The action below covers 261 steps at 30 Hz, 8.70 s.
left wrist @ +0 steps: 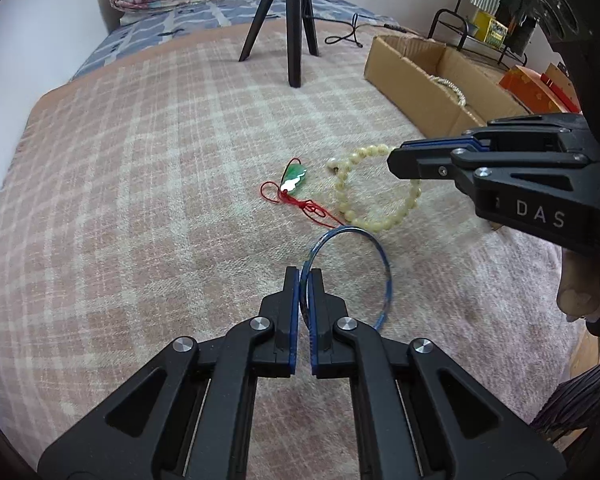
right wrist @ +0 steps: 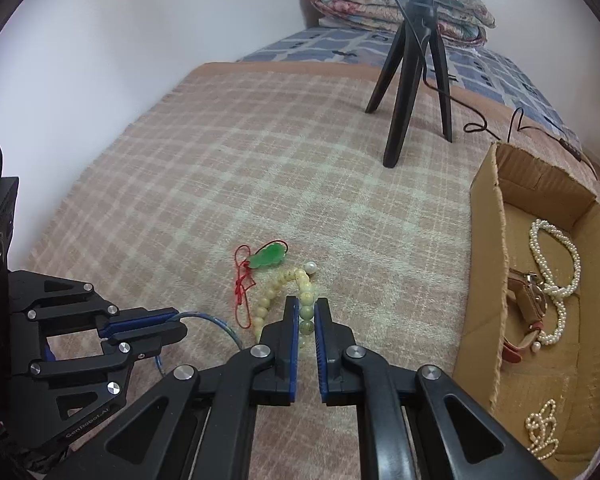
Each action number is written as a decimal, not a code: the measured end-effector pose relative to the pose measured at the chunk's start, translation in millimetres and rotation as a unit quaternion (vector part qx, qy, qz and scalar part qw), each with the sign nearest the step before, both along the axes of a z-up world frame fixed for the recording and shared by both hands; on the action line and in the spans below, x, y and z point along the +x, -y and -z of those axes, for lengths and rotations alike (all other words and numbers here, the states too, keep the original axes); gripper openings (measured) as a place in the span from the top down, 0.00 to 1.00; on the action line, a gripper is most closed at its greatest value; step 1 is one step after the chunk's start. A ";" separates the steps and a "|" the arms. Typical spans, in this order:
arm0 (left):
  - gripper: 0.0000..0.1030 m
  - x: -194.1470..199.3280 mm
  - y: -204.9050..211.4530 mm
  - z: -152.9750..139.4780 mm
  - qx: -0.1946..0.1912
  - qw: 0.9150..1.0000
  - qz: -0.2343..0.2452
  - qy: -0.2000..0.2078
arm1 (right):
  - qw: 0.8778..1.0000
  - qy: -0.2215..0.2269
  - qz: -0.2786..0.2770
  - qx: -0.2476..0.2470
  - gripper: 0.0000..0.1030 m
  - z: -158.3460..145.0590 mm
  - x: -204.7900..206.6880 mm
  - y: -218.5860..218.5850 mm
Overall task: Organize jewelry
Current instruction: 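Close the left tool on the blue bangle while the right tool grips the jade bead bracelet, then carry the bangle with the left tool while the right tool carries the bead bracelet to the box, then open the left tool over the box while the right tool releases the bead bracelet inside, then move the left tool to the jade pendant while the right tool approaches the pearl earring, then close the left tool on the jade pendant while the right tool pinches the pearl earring, then carry the pendant with the left tool while the right tool carries the earring to the box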
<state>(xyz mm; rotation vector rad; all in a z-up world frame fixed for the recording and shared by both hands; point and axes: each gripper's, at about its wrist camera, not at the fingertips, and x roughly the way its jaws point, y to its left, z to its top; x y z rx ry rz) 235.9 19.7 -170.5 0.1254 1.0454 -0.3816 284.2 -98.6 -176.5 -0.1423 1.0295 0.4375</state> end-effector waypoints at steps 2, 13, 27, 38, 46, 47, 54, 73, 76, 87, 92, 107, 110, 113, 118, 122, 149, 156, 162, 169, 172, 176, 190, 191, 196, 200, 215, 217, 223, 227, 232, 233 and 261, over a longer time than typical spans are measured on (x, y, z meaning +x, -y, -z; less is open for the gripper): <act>0.98 -3.9 -1.0 -4.8 -0.001 1.000 -0.003 0.006 | 1.000 0.009 -0.002 -0.004 0.95 -4.9 -5.4 0.6; 0.99 -14.9 -10.7 -30.8 -0.027 0.999 -0.026 0.028 | 0.999 0.032 -0.005 0.020 0.95 -34.0 -35.5 19.6; 0.99 -12.9 -3.4 -70.1 -0.056 0.996 -0.028 0.068 | 0.996 0.073 0.006 0.053 0.95 -80.4 -71.5 56.8; 0.99 6.2 41.0 -98.7 -0.073 0.993 0.008 0.095 | 0.991 0.109 0.057 0.058 0.95 -110.1 -85.0 126.0; 0.99 31.4 95.8 -118.3 -0.092 0.989 0.039 0.108 | 0.988 0.106 0.096 0.059 0.95 -105.2 -83.8 171.7; 0.99 34.7 101.8 -119.2 -0.094 0.989 0.041 0.108 | 0.988 0.106 0.098 0.059 0.95 -104.5 -83.7 175.4; 0.99 60.8 141.3 -114.9 -0.098 0.989 0.052 0.102 | 0.987 0.100 0.114 0.055 0.95 -97.4 -80.8 193.6; 0.99 106.6 205.4 -71.4 -0.087 0.992 0.051 0.075 | 0.986 0.064 0.145 0.041 0.95 -60.8 -50.4 217.5; 0.99 109.6 207.3 -68.9 -0.084 0.993 0.047 0.075 | 0.987 0.060 0.146 0.039 0.95 -56.9 -47.5 217.1; 0.99 110.9 210.4 -75.0 -0.074 0.993 0.046 0.083 | 0.988 0.061 0.140 0.034 0.93 -56.1 -45.1 209.0; 0.94 111.2 212.1 -77.8 -0.066 0.993 0.050 0.078 | 0.987 0.073 0.138 0.024 0.67 -59.9 -47.8 205.0; 0.26 102.4 204.3 -91.3 -0.068 0.992 0.044 0.096 | 0.985 0.105 0.138 -0.008 0.06 -67.4 -54.8 192.4; 0.24 100.8 199.5 -94.7 -0.071 0.992 0.040 0.096 | 0.983 0.116 0.140 -0.020 0.00 -69.4 -56.4 189.2; 0.22 99.5 193.4 -98.5 -0.071 0.992 0.037 0.093 | 0.983 0.119 0.139 -0.023 0.00 -71.6 -57.2 185.9; 0.22 93.1 173.4 -108.5 -0.074 0.992 0.030 0.095 | 0.982 0.125 0.135 -0.033 0.00 -74.5 -60.3 176.8; 0.22 89.5 150.2 -117.3 -0.079 0.992 0.024 0.094 | 0.983 0.127 0.128 -0.037 0.00 -76.4 -62.3 169.5; 0.22 52.7 -28.9 -99.9 -0.058 0.993 -0.055 0.085 | 0.992 0.120 0.040 0.012 0.23 -79.3 -40.1 86.8; 0.41 54.6 -36.9 -66.8 -0.076 0.995 -0.047 0.034 | 0.995 0.063 0.050 0.063 0.40 -66.6 -18.2 80.4; 0.54 53.8 -27.9 -38.6 -0.073 0.997 -0.017 -0.003 | 0.992 -0.003 0.057 0.113 0.55 -49.3 0.0 69.9; 0.62 56.7 -14.1 -22.2 -0.066 0.998 0.010 -0.017 | 0.990 -0.057 0.051 0.119 0.65 -26.5 22.3 41.2; 0.62 61.5 -10.6 -15.5 -0.061 0.998 0.014 -0.021 | 0.987 -0.076 0.055 0.127 0.68 -15.4 32.4 33.1; 0.62 67.6 -6.8 -5.3 -0.055 0.998 0.021 -0.029 | 0.987 -0.091 0.056 0.123 0.71 -0.2 43.4 22.4; 0.62 81.0 6.1 19.6 -0.030 0.998 0.047 -0.035 | 0.982 -0.124 0.066 0.124 0.81 44.2 68.0 13.7; 0.62 81.6 7.2 20.4 -0.029 0.998 0.049 -0.034 | 0.983 -0.124 0.065 0.122 0.81 45.6 67.9 12.9; 0.62 86.0 12.0 25.2 -0.018 0.998 0.056 -0.033 | 0.984 -0.124 0.064 0.115 0.83 51.5 68.4 11.6; 0.62 89.9 13.0 27.4 -0.012 0.998 0.053 -0.031 | 0.986 -0.119 0.058 0.102 0.85 53.2 68.1 11.3; 0.88 91.2 16.0 36.6 0.020 0.998 0.053 -0.005 | 0.993 -0.094 0.031 0.058 0.92 55.3 58.6 0.7; 0.88 90.7 15.9 36.3 0.020 0.998 0.051 -0.003 | 0.994 -0.090 0.027 0.052 0.92 55.3 56.7 0.1; 0.88 91.7 14.8 33.9 0.020 0.999 0.040 0.000 | 0.995 -0.083 0.021 0.043 0.92 54.1 53.2 -1.8; 0.88 93.1 12.3 32.0 0.015 1.000 0.026 0.002 | 0.996 -0.079 0.018 0.039 0.92 52.5 49.7 -0.9; 0.88 90.1 11.5 26.0 0.013 1.000 0.019 0.009 | 0.997 -0.072 0.013 0.033 0.92 48.0 42.1 -1.4; 0.88 89.1 11.0 23.7 0.011 1.000 0.018 0.010 | 0.997 -0.071 0.012 0.033 0.92 47.1 40.7 -1.7; 0.88 43.1 23.1 -51.6 -0.012 0.998 0.024 0.063 | 0.999 0.004 -0.006 0.032 0.92 -36.1 -39.1 26.6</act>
